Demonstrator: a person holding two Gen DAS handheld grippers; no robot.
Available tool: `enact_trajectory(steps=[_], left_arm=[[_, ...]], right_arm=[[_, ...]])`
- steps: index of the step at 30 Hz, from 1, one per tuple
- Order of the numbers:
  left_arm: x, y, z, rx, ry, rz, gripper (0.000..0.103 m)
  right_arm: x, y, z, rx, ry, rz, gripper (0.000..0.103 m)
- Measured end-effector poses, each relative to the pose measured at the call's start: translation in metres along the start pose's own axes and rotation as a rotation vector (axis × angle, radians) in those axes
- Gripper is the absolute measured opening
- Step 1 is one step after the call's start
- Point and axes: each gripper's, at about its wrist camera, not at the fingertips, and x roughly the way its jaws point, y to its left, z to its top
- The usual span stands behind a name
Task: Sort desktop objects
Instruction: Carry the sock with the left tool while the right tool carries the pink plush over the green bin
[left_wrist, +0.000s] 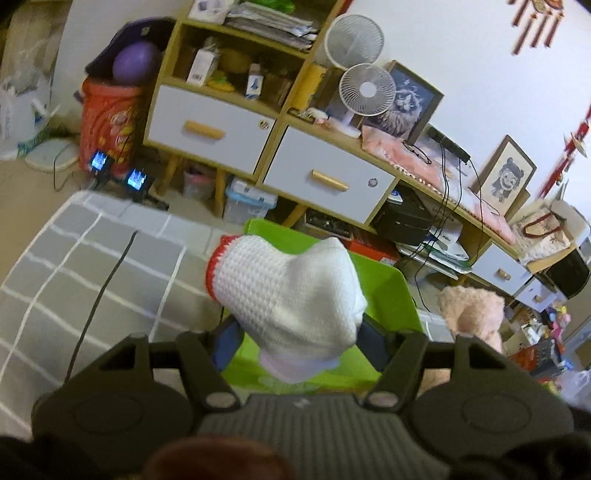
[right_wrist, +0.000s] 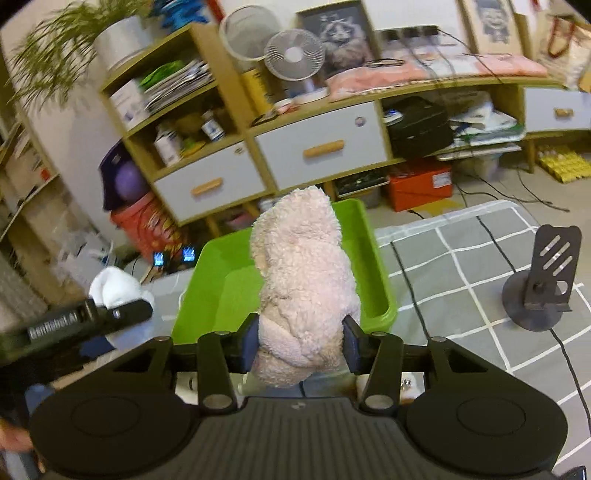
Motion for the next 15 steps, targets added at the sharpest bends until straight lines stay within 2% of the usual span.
enact_trajectory(steps=[3,5,8,12,15], left_arm=[[0.007,-0.010,-0.003,0.063,-0.047,0.051,0.065],[0.014,-0.015,-0.004,0.069,-0.059,0.050,0.065],[0.024,-0.016,-0.004,0.031,-0.045,0.033,0.065],[0.035,-0.017,-0.010,0.072,-0.039,0.045,0.065],[0.045,-0.016,-0.016,0.086,-0.005,0.054,0.065]], right_arm=[[0.005,-0.003,0.010,0.027,0.006,-0.030,0.047],[0.008,-0.001,0.016,0.015,-0.005,-0.064,0.047],[0.015,0.002,0.023,0.004,-0.022,-0.099,0.047],[0.030,0.006,0.027,0.007,-0.015,-0.140,0.047],[0.043,0.008,0.025,0.010,-0.007,-0.153,0.047]])
